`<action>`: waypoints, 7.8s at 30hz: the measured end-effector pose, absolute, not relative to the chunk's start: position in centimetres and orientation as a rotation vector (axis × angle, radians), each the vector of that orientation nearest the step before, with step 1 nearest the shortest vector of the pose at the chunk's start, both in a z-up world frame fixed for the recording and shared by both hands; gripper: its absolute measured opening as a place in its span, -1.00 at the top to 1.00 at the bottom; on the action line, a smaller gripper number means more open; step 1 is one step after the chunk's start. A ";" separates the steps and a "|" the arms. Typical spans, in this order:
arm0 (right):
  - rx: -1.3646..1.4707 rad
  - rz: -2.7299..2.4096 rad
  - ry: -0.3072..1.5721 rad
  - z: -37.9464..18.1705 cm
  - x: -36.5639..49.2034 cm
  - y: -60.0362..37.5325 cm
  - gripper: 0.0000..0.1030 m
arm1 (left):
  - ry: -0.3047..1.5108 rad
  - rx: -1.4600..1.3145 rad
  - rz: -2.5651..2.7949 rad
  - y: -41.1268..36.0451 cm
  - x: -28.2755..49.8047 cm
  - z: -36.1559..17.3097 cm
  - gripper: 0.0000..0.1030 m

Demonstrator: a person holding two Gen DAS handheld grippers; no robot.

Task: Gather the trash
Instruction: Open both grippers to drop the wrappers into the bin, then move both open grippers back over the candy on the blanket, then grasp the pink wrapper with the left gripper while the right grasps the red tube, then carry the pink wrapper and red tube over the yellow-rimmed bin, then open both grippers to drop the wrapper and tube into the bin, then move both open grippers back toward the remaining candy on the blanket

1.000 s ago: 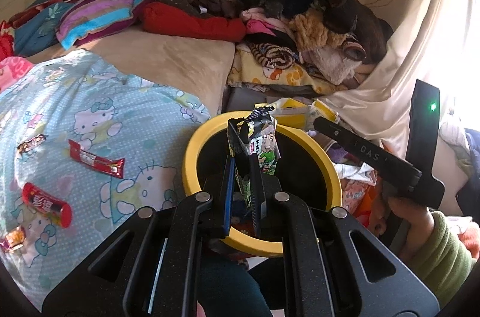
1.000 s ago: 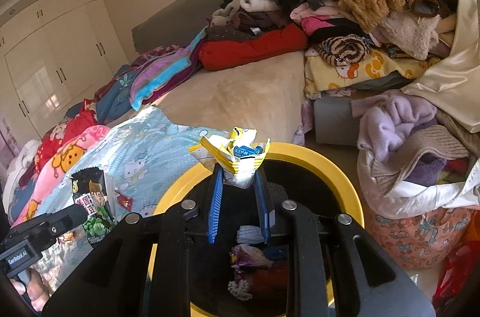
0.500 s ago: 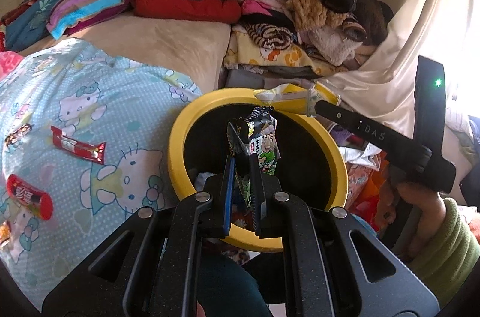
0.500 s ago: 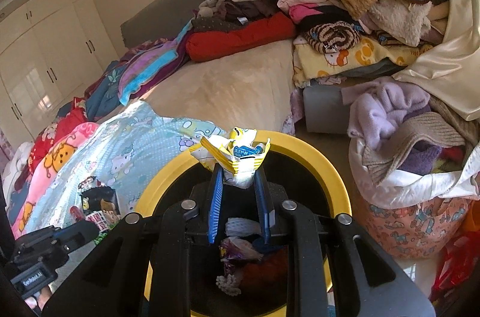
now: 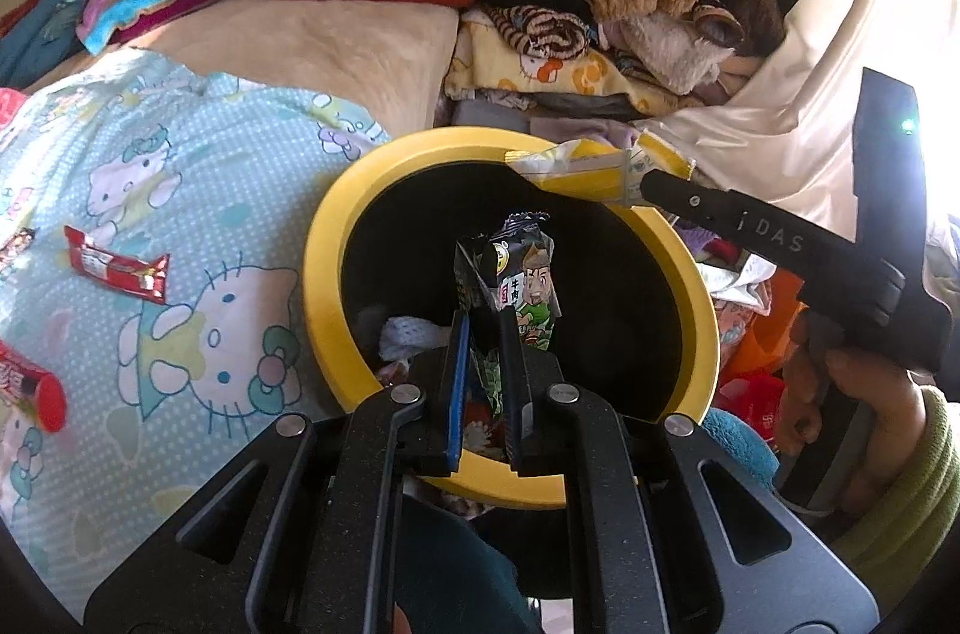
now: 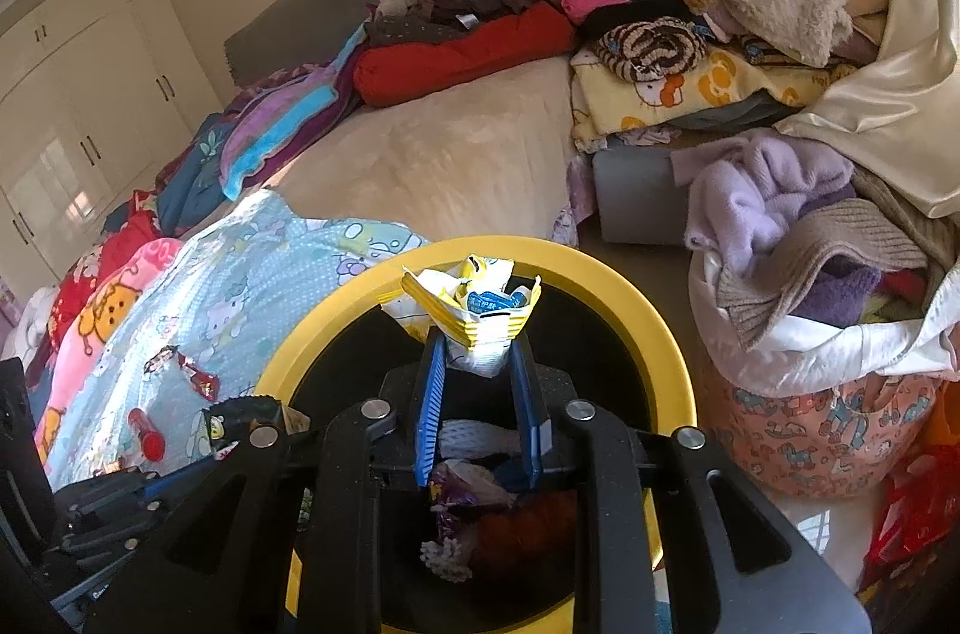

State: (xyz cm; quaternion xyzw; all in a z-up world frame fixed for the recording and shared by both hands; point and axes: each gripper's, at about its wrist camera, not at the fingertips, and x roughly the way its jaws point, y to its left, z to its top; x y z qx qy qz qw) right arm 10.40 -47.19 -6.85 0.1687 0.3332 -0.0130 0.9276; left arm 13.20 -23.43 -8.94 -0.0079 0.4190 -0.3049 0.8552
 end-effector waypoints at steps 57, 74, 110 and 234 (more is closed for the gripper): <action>0.082 0.371 0.630 -3.3 9.3 -28.2 -0.36 | 0.621 -0.148 -0.243 -5.6 12.8 -1.3 -0.79; -0.073 0.542 0.720 -5.9 11.6 -18.6 -0.43 | 0.668 -0.233 -0.044 5.3 12.9 -4.1 -0.79; -0.037 0.595 0.865 -11.6 16.8 -12.9 0.28 | 0.927 -0.444 -0.108 10.0 12.4 -13.3 0.67; 0.311 0.138 0.637 -6.0 12.7 -40.5 -0.34 | 0.789 -0.068 -0.403 -14.9 16.5 -7.3 -0.79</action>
